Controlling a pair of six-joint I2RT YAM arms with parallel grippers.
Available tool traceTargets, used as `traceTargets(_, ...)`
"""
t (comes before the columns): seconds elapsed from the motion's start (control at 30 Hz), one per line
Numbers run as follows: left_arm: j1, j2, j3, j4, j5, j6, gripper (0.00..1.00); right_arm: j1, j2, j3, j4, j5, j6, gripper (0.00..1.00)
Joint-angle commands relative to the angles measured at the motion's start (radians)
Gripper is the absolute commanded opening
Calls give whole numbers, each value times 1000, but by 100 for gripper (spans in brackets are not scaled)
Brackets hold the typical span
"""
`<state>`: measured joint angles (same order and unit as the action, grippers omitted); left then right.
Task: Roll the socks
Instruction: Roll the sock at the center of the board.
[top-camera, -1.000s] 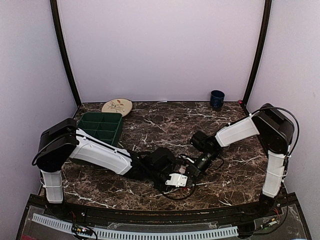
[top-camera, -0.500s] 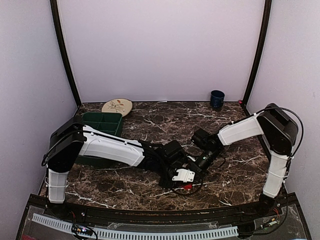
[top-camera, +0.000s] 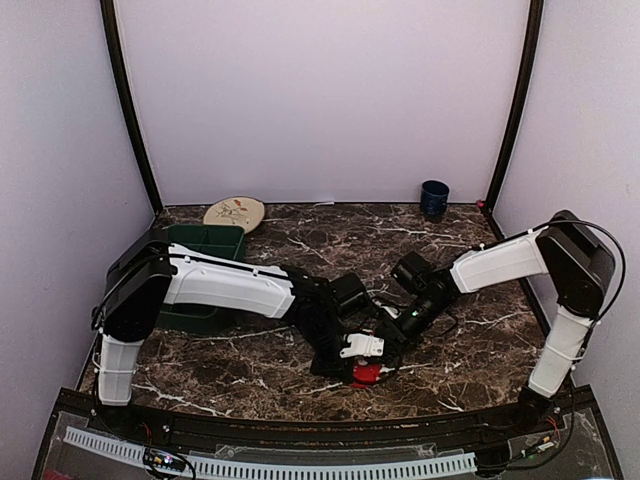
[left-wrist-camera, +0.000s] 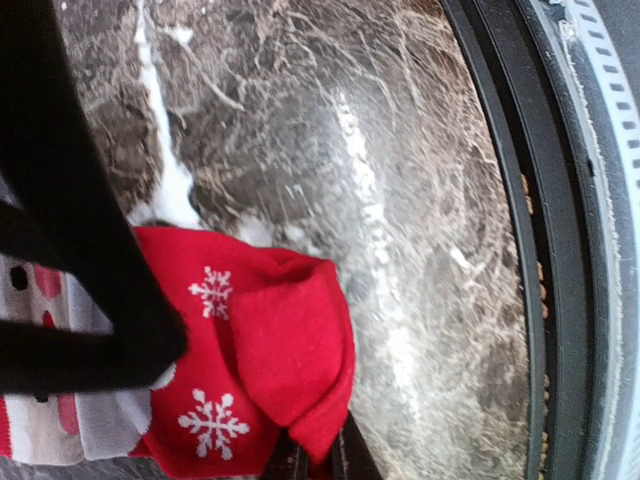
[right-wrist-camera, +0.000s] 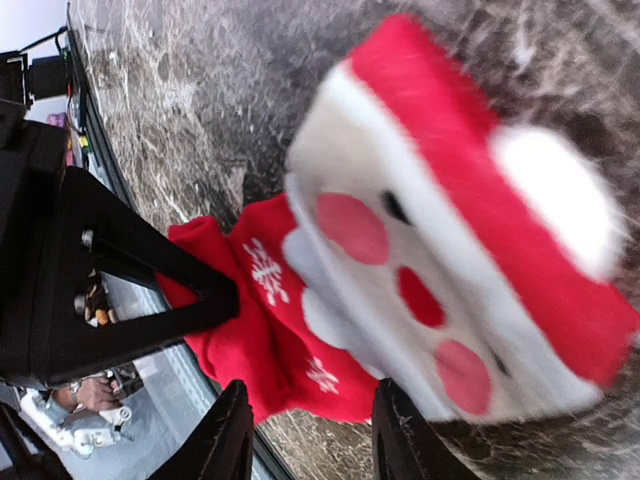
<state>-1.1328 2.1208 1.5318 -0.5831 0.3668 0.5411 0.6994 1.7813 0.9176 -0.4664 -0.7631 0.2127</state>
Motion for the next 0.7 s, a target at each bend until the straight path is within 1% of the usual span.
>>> traceTargets(0.0,36,13,16,-164,78,-53,5,-14,-53,-29,53,82,50,41)
traceTargets(0.2,85,30,25,-223,175,-88,5,-24,-128,-76,110,224,117,42)
traceTargets(0.3,97,60,58,-285,202,-92,5,-24,-177,-109,130,310,145,42)
traceTargets(0.47,116,102,100,-331,267,-101,5,-20,-321,-177,176,440,176,42)
traceTargets(0.57,124,136,135,-367,295,-103,5,9,-404,-217,193,513,181,42)
traceTargets(0.67,132,166,152,-386,339,-108,5,76,-471,-241,199,590,169,42)
